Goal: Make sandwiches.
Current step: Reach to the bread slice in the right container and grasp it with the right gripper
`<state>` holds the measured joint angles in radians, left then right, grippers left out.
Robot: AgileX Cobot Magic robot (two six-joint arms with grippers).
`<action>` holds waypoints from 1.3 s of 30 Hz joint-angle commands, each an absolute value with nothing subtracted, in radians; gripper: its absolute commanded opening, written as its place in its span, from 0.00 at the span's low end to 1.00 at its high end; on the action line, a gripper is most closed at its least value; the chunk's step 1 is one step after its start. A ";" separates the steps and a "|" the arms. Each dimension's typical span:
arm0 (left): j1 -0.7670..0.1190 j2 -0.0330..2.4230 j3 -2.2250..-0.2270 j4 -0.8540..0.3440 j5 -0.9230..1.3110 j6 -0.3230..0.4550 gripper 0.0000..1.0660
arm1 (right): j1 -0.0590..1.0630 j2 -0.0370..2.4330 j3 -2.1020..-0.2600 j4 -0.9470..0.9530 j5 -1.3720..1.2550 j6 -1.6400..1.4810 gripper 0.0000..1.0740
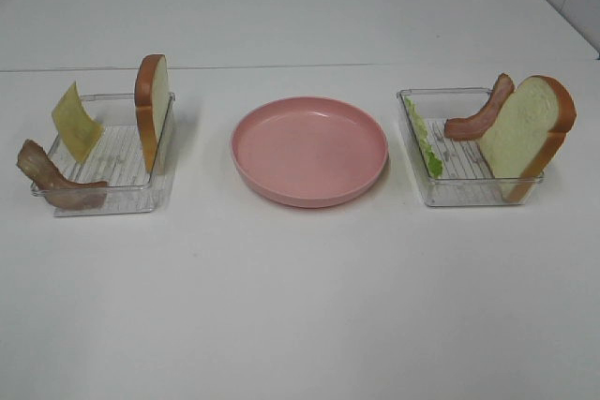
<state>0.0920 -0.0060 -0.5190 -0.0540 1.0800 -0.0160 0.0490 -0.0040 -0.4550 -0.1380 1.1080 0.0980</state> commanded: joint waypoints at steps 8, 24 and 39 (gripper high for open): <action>0.094 -0.014 -0.516 -0.061 1.075 -0.016 0.95 | 0.046 -0.038 -0.454 -0.136 1.104 0.100 0.83; 0.094 -0.014 -0.516 -0.061 1.075 -0.016 0.95 | 0.046 0.104 -0.499 -0.147 0.892 0.101 0.83; 0.094 -0.014 -0.516 -0.061 1.075 -0.016 0.95 | 0.046 0.638 -0.603 -0.144 0.775 0.109 0.83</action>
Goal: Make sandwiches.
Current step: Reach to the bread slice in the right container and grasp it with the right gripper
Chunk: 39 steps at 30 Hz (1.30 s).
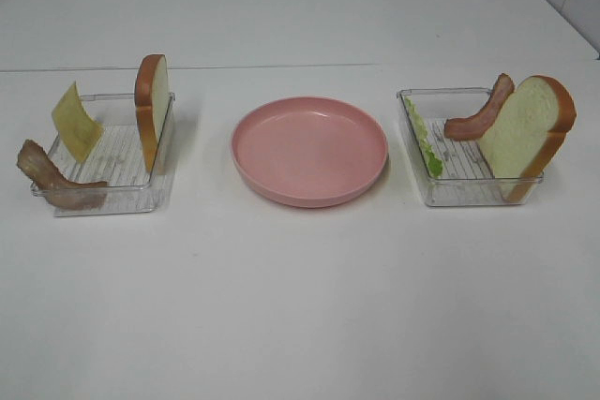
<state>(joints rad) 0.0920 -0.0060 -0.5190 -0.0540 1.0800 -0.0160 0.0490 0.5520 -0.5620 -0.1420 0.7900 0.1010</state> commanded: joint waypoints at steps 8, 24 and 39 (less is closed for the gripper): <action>0.094 -0.014 -0.516 -0.061 1.075 -0.016 0.95 | 0.046 0.977 -0.778 -0.144 0.782 0.113 0.83; 0.094 -0.014 -0.516 -0.061 1.075 -0.016 0.95 | 0.046 1.510 -1.209 -0.147 1.004 0.125 0.83; 0.094 -0.014 -0.516 -0.061 1.075 -0.016 0.95 | 0.046 1.817 -1.449 -0.133 1.035 0.082 0.83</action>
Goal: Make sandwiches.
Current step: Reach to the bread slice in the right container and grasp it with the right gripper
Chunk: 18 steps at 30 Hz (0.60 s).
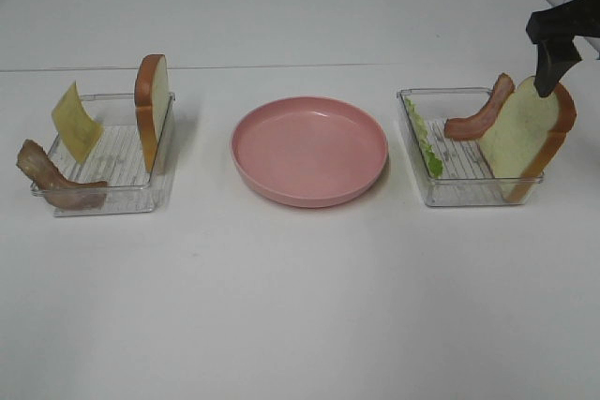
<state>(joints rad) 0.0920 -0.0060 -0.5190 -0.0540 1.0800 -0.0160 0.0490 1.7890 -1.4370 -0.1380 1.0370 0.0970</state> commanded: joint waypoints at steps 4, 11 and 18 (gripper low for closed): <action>0.094 -0.014 -0.516 -0.061 1.075 -0.016 0.95 | 0.046 1.889 -1.460 -0.119 0.997 0.073 0.83; 0.094 -0.014 -0.516 -0.061 1.075 -0.016 0.95 | 0.046 1.950 -1.460 -0.055 0.938 0.015 0.73; 0.094 -0.014 -0.516 -0.061 1.075 -0.016 0.95 | 0.046 1.977 -1.460 -0.072 0.923 0.033 0.41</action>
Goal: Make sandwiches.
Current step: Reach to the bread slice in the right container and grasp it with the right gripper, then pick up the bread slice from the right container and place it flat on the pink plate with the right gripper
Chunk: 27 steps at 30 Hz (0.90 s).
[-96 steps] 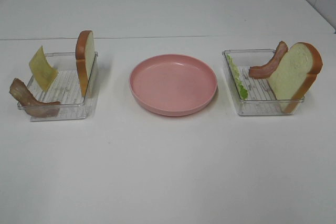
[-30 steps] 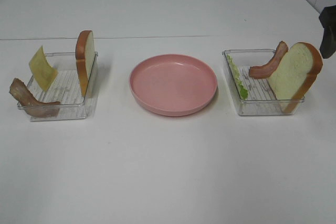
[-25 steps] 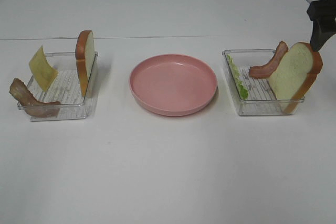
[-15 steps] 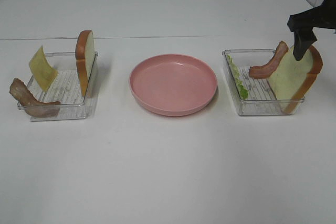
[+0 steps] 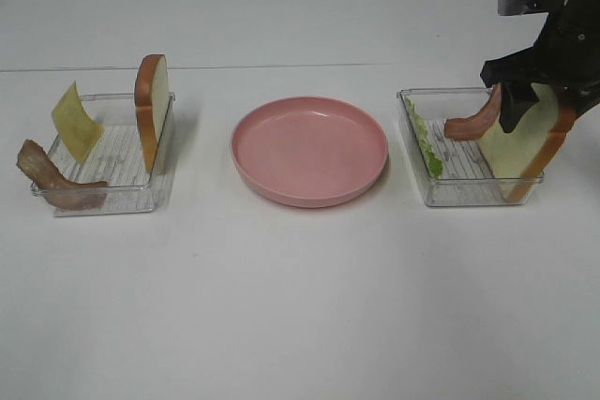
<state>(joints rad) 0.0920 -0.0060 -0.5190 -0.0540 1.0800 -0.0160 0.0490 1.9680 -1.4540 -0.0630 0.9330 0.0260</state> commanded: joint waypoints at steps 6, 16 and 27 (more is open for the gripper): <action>0.094 -0.014 -0.516 -0.061 1.075 -0.016 0.95 | 0.046 1.980 -1.460 -0.102 0.918 0.078 0.00; 0.094 -0.014 -0.516 -0.061 1.075 -0.016 0.95 | 0.046 1.917 -1.460 -0.038 0.985 0.078 0.00; 0.094 -0.014 -0.516 -0.061 1.075 -0.016 0.95 | 0.047 1.751 -1.460 0.011 1.025 0.076 0.00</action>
